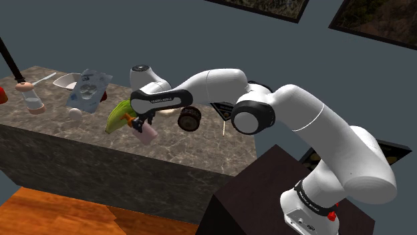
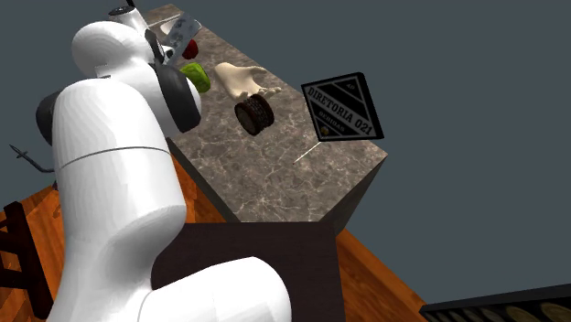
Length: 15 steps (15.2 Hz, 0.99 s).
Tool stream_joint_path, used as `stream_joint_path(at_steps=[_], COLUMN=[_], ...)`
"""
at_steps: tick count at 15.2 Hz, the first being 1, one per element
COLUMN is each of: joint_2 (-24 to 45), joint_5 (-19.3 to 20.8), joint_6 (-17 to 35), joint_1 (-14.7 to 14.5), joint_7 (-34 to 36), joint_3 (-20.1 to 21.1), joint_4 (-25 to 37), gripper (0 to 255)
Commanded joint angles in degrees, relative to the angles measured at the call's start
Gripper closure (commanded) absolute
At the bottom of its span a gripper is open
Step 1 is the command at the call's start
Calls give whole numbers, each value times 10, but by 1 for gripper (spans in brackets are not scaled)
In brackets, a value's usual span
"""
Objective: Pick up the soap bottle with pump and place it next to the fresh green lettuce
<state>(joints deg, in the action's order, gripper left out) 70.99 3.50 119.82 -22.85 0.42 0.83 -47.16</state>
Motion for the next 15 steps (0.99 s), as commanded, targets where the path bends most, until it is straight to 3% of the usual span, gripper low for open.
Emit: stream_joint_path(at_steps=[1, 8, 9, 15], joint_2=[12, 12, -5, -6], joint_5=[0, 0, 0, 0], joint_6=[7, 7, 20, 3], joint_1=[1, 1, 1, 1], joint_7=[0, 0, 1, 0], joint_3=[0, 0, 0, 0], joint_4=[-10, -10, -40, -26], gripper=[255, 255, 0, 0])
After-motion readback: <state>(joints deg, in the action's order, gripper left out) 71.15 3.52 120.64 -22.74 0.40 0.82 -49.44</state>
